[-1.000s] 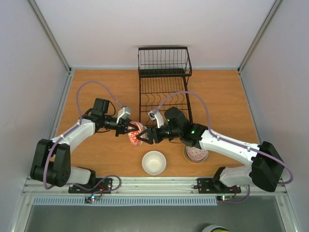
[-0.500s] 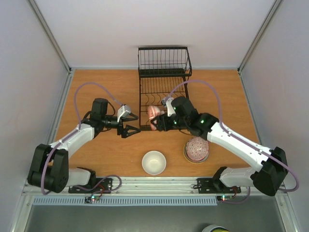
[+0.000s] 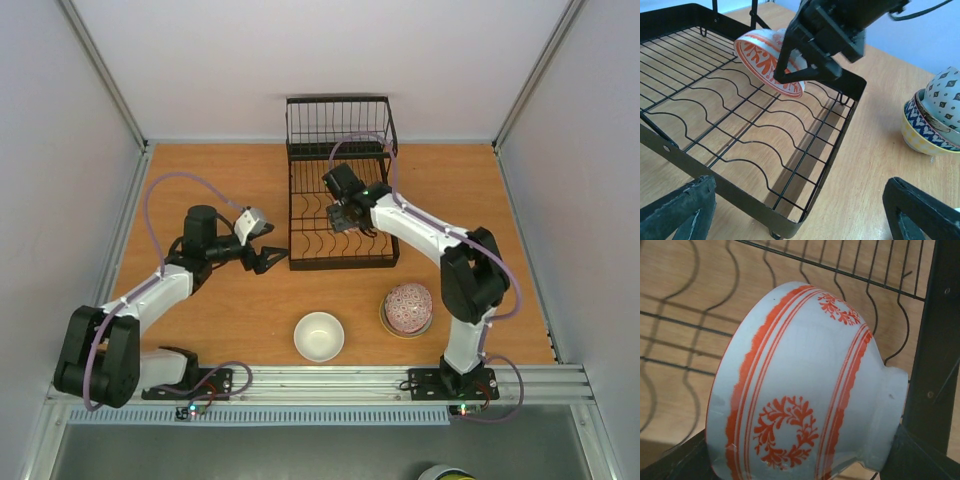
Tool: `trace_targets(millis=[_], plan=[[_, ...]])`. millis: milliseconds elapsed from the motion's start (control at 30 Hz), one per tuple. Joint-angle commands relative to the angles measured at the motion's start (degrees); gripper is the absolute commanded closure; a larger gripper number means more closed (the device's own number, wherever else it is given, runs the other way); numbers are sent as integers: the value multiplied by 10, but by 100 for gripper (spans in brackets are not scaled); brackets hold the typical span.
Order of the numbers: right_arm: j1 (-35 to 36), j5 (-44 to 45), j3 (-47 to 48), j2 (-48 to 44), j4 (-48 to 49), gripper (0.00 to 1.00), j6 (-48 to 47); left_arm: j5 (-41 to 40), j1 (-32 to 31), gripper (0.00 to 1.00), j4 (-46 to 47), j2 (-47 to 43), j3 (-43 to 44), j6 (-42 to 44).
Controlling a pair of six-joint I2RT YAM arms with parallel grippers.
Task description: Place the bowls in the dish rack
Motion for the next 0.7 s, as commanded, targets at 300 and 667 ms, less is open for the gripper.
trace_targets(millis=[300,667], plan=[[-65,57,112,92,-11,99,-58,2,2,9,31,-6,0,2],[-93,58,131,138,-2,99,-69,4,3,9,28,-6,0,6]])
